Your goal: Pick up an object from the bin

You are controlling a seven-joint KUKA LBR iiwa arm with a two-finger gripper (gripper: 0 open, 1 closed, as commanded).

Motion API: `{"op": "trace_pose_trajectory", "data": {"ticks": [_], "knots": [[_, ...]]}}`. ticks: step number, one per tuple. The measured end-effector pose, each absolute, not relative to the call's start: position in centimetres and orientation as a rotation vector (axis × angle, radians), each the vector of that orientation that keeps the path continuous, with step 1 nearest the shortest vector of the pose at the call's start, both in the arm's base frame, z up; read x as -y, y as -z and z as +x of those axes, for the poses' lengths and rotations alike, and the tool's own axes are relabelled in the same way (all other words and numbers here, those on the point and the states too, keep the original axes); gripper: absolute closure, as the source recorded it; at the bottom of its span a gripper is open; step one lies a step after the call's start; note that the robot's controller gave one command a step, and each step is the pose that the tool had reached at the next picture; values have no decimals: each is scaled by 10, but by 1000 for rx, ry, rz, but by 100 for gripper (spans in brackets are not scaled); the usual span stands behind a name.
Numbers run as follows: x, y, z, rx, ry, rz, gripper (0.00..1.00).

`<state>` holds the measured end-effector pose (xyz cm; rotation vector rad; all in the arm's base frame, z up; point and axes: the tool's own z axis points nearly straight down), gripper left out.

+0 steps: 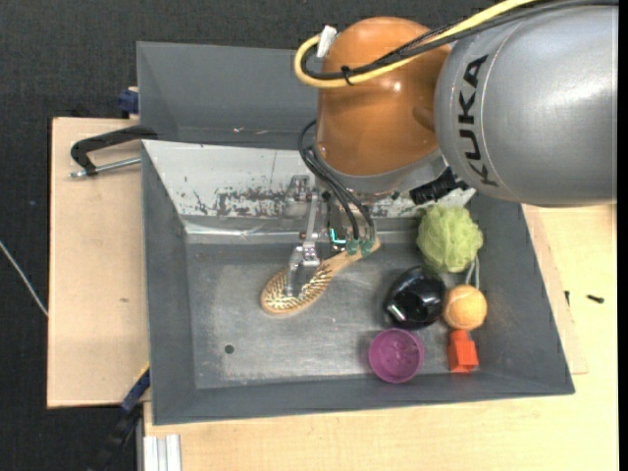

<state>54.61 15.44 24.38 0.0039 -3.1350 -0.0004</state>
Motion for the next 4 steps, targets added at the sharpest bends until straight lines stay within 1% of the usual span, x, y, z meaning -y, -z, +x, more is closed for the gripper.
{"op": "trace_pose_trajectory", "data": {"ticks": [1, 2, 3, 4], "knots": [[-154, -248, 548, 3143, 2, 1, 0], [-128, -189, 552, 3142, 2, 140, 0], [-98, -163, 563, 3090, 2, 589, 0], [-84, -134, 569, 3092, 2, 553, 0]]}}
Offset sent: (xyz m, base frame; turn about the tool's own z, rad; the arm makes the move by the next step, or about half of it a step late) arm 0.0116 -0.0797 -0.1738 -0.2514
